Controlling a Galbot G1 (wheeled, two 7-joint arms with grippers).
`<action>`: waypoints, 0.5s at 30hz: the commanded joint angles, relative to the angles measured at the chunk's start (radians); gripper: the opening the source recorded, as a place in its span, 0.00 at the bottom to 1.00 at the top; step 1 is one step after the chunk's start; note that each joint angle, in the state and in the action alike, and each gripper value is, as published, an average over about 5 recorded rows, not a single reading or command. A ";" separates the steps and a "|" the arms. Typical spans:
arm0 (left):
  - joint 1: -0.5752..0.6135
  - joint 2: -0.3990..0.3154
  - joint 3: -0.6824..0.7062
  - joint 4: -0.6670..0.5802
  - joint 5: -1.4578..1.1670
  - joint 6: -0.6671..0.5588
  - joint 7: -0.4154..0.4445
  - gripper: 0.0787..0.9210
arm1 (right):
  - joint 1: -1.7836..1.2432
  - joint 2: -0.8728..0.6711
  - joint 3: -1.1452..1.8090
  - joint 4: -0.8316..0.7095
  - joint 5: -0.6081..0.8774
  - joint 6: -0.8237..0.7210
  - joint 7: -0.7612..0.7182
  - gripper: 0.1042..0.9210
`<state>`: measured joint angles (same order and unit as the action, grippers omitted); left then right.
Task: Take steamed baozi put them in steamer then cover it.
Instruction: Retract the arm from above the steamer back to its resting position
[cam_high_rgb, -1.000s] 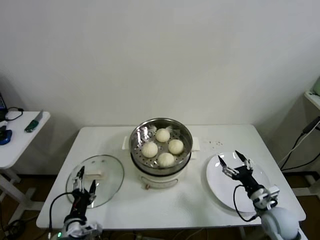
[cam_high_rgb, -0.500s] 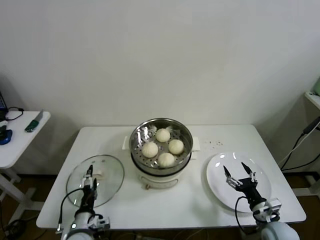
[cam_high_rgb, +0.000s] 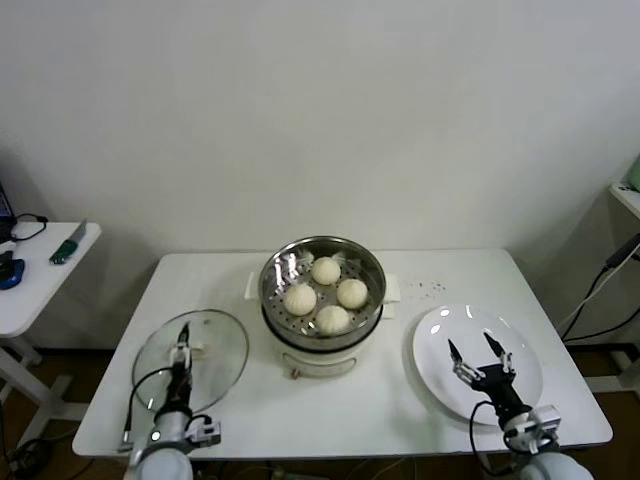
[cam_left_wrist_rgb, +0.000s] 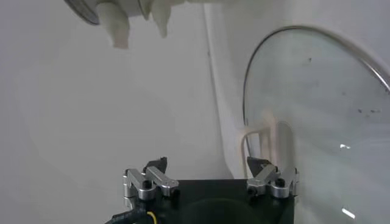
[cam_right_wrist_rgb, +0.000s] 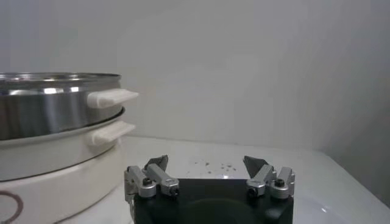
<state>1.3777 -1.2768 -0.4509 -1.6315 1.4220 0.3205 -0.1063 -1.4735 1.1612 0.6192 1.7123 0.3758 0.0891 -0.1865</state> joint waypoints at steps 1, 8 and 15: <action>-0.075 0.010 0.016 0.090 0.001 0.008 -0.007 0.88 | -0.010 0.008 0.009 -0.008 -0.019 0.008 -0.008 0.88; -0.113 0.023 0.015 0.119 -0.036 0.012 -0.003 0.88 | -0.018 0.018 0.016 -0.015 -0.025 0.014 -0.021 0.88; -0.130 0.027 0.027 0.121 -0.061 0.017 -0.007 0.88 | -0.017 0.017 0.019 -0.031 -0.036 0.022 -0.032 0.88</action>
<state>1.2822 -1.2554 -0.4329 -1.5425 1.3856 0.3329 -0.1102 -1.4894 1.1757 0.6342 1.6905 0.3495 0.1061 -0.2120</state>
